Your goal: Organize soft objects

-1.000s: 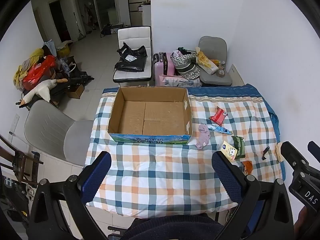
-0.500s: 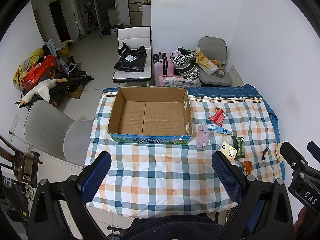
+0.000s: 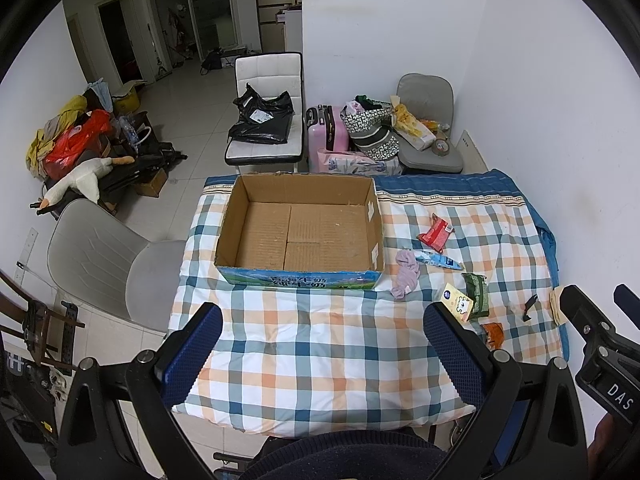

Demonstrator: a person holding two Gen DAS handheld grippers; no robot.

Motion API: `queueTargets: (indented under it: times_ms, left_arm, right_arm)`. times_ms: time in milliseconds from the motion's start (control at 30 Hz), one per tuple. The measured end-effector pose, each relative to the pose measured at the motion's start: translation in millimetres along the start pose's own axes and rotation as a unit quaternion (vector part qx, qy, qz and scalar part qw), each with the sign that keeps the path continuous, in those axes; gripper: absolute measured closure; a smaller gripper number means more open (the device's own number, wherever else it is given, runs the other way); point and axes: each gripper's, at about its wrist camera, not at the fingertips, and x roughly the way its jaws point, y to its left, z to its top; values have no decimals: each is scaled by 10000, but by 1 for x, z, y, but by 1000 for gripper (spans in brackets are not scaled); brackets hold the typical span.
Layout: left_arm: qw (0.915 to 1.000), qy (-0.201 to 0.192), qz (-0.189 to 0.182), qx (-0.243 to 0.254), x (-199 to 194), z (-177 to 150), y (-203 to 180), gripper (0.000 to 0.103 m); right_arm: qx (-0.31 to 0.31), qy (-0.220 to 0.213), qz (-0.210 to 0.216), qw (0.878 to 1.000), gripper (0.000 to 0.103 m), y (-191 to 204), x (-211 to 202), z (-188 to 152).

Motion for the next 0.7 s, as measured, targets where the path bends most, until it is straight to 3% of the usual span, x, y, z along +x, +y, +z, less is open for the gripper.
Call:
queueTargets:
  times_ms: [700]
  left_arm:
    - [10000,-1,-5,-6,0,0,0,0]
  right_arm:
    - [-2,-3,-3,10000,0,0,1,-1]
